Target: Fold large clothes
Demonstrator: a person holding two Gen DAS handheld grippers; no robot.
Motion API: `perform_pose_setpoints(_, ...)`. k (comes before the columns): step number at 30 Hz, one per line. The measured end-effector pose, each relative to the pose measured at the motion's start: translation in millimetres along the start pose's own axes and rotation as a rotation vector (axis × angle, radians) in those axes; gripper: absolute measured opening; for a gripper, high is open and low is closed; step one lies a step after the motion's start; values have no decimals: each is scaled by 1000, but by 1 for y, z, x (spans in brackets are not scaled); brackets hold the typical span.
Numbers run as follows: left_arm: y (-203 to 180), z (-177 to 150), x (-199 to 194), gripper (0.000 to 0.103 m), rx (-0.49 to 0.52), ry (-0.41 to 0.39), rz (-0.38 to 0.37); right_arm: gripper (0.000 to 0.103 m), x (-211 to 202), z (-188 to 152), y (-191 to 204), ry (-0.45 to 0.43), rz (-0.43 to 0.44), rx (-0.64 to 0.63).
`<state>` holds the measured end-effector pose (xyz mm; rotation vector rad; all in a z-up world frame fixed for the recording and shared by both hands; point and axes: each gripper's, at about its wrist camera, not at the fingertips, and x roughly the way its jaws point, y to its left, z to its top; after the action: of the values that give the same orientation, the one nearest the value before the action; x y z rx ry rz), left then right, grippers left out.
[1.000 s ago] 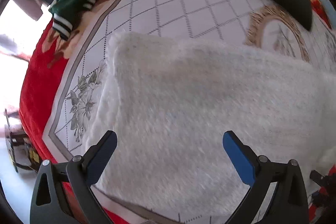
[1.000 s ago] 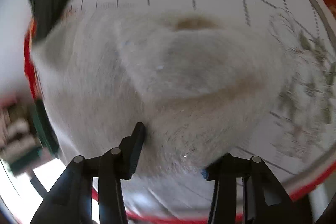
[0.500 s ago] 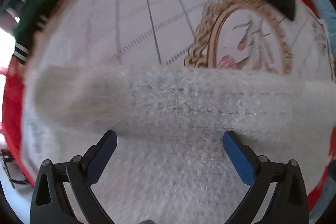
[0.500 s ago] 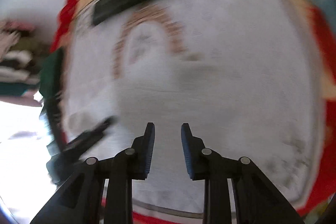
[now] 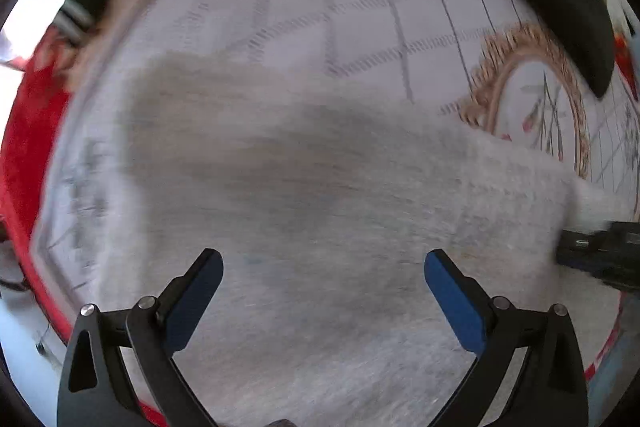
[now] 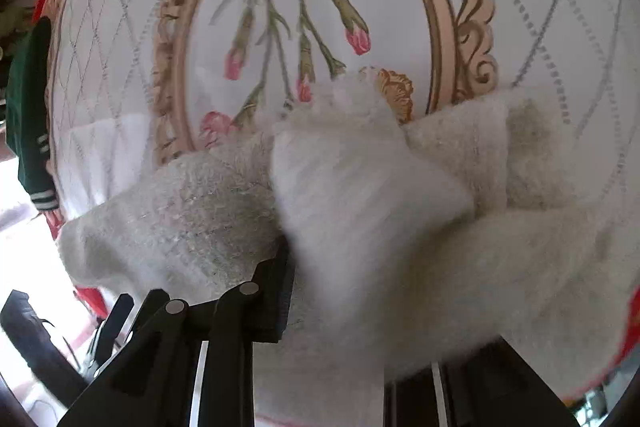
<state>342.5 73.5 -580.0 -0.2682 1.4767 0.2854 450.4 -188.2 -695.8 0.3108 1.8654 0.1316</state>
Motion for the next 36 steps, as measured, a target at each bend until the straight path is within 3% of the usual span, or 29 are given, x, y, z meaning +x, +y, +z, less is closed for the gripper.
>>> perform_pose_setpoints(2,13,-5,-17,103,-11,-42,46,23,-41,-16,15,-102,11,-88)
perform_pose_setpoints(4,24,-8,-28,103,-32,-70,70,23,-58,-29,33,-144,59,-160)
perform_pose_setpoints(6,31,-12,-32,103,-45,-71,87,12,-47,-38,43,-97,114,-182)
perform_pose_setpoints(7,35,-14,-33,103,-51,-72,93,0,-24,-38,47,-43,109,-188)
perform_pose_setpoints(9,36,-17,-31,103,-49,-71,112,0,32,-29,43,33,34,-148)
perform_pose_setpoints(10,35,-18,-30,103,-46,-70,118,0,50,-24,36,41,76,-124)
perform_pose_setpoints(12,32,-19,-29,103,-38,-75,125,0,56,-18,27,74,139,-53)
perform_pose_setpoints(14,27,-22,-35,103,-18,-87,127,0,53,-18,30,83,124,-82)
perform_pose_setpoints(16,16,-19,-39,103,-2,-97,103,0,36,-32,26,41,162,-108)
perform_pose_setpoints(18,1,-23,-43,103,30,-101,69,12,12,-51,8,-31,249,-90)
perform_pose_setpoints(20,-20,-29,-42,103,57,-94,6,55,-19,-87,-36,-139,312,22)
perform_pose_setpoints(21,-27,-31,-39,103,71,-87,-10,59,-30,-104,-56,-184,314,67)
perform_pose_setpoints(26,-79,-43,-2,103,167,-26,-9,68,-45,-184,-159,-280,352,275)
perform_pose_setpoints(30,-88,-46,28,103,163,34,2,73,11,-218,-205,-298,417,339)
perform_pose_setpoints(33,-86,-43,29,103,169,44,-14,77,58,-221,-226,-369,585,393)
perform_pose_setpoints(36,-87,-39,30,103,188,53,-14,79,71,-212,-234,-478,727,408)
